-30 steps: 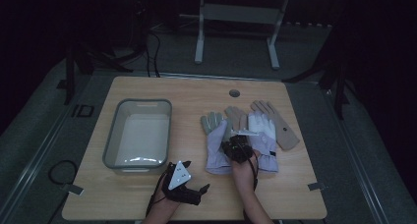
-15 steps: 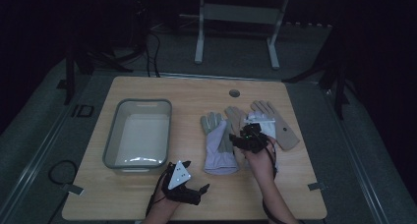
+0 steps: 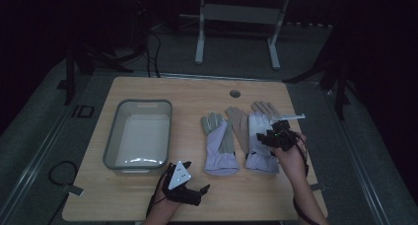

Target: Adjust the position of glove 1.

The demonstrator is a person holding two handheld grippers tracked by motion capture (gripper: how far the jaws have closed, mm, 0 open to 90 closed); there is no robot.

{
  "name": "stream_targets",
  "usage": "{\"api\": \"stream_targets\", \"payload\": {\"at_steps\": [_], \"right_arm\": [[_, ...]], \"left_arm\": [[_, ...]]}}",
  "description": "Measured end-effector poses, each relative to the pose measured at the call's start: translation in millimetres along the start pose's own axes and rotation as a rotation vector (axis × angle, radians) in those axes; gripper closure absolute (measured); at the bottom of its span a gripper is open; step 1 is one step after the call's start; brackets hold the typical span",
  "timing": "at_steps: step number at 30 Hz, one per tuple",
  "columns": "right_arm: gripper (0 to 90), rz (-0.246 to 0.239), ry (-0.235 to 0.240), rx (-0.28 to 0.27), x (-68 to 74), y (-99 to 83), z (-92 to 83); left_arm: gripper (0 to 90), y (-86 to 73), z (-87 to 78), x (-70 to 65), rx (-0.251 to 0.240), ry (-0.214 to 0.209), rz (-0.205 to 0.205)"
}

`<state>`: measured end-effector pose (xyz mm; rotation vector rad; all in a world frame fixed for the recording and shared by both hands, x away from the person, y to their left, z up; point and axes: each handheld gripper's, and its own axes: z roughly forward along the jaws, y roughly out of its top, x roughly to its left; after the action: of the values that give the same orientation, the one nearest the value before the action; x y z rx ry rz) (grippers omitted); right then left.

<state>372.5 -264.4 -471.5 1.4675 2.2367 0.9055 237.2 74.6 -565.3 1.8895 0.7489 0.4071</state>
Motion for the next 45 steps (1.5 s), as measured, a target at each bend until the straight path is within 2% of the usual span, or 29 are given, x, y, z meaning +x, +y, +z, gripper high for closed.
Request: {"api": "stream_targets", "payload": {"at_steps": [2, 4, 7, 9, 11, 12, 13, 20, 21, 24, 25, 26, 28, 32, 33, 36, 40, 41, 42, 43, 44, 45], "right_arm": [[49.9, 0.000, -0.002, 0.001, -3.5, -1.0, -1.4], [49.7, 0.016, -0.013, 0.005, -13.0, -4.2, -4.9], [48.3, 0.033, 0.005, 0.014, -24.3, -9.9, -5.5], [48.0, 0.033, 0.010, 0.014, -25.8, -10.8, -4.6], [45.8, 0.041, 0.045, 0.019, -29.4, -14.2, 1.7], [45.8, 0.041, 0.045, 0.019, -29.4, -14.2, 1.7], [45.0, 0.047, 0.073, 0.017, -29.6, -15.6, 6.2], [44.8, 0.058, 0.045, 0.074, -33.5, -20.6, 30.6], [44.1, 0.075, 0.063, 0.091, -37.0, -23.9, 38.9], [45.3, 0.071, 0.086, 0.095, -40.2, -26.9, 44.3], [51.6, 0.073, 0.116, 0.095, -44.0, -28.5, 45.5], [51.6, 0.073, 0.116, 0.095, -44.0, -28.5, 45.5], [60.1, 0.085, 0.142, 0.095, -45.0, -30.1, 45.2], [66.3, 0.065, 0.110, 0.076, -38.1, -31.9, 43.6], [72.0, 0.063, 0.099, 0.067, -35.0, -32.5, 41.0], [75.4, 0.060, 0.093, 0.058, -32.5, -32.7, 37.3], [78.2, 0.074, 0.110, 0.044, -31.4, -31.5, 27.7], [78.8, 0.086, 0.117, 0.031, -31.2, -29.6, 20.1], [78.8, 0.086, 0.117, 0.031, -31.2, -29.6, 20.1], [78.8, 0.093, 0.133, 0.011, -30.6, -25.8, 11.0], [78.8, 0.093, 0.133, 0.011, -30.6, -25.8, 11.0], [79.0, 0.090, 0.136, -0.008, -28.5, -19.6, 1.1]], "left_arm": [[0.5, 0.0, 0.0, 0.0, 0.000, 0.000, 0.000], [0.5, 0.0, 0.0, 0.1, -0.001, 0.002, -0.001], [0.5, 0.2, 0.5, -0.1, 0.004, 0.003, -0.003], [0.5, 0.2, 0.5, -0.1, 0.004, 0.003, -0.004], [0.5, 0.2, 0.4, 0.2, 0.007, 0.003, -0.003], [0.5, 0.2, 0.4, 0.2, 0.007, 0.003, -0.003], [0.5, 0.2, 0.3, 0.4, 0.007, 0.002, -0.003], [0.5, 0.2, 0.4, -0.2, 0.007, 0.003, 0.002], [0.5, 0.2, 0.5, -0.2, 0.007, 0.003, 0.001], [0.5, 0.3, 0.5, 0.1, 0.010, 0.003, -0.001], [0.5, 0.3, 0.6, 0.1, 0.012, 0.004, -0.001], [0.5, 0.3, 0.6, 0.1, 0.012, 0.004, -0.001], [0.5, 0.3, 0.6, 0.1, 0.011, 0.004, 0.000], [0.5, 0.3, 0.5, 0.1, 0.011, 0.002, -0.001], [0.5, 0.2, 0.4, 0.1, 0.010, 0.003, -0.001], [0.5, 0.3, 0.4, 0.3, 0.011, 0.003, -0.002], [0.5, 0.3, 0.4, 0.6, 0.011, 0.001, -0.005], [0.5, 0.4, 0.5, 0.7, 0.013, 0.002, -0.006], [0.5, 0.4, 0.5, 0.7, 0.013, 0.002, -0.006], [0.5, 0.4, 0.7, 1.0, 0.013, 0.001, -0.007], [0.5, 0.4, 0.7, 1.0, 0.013, 0.001, -0.007], [0.5, 0.4, 0.7, 1.3, 0.014, 0.001, -0.007]]}}
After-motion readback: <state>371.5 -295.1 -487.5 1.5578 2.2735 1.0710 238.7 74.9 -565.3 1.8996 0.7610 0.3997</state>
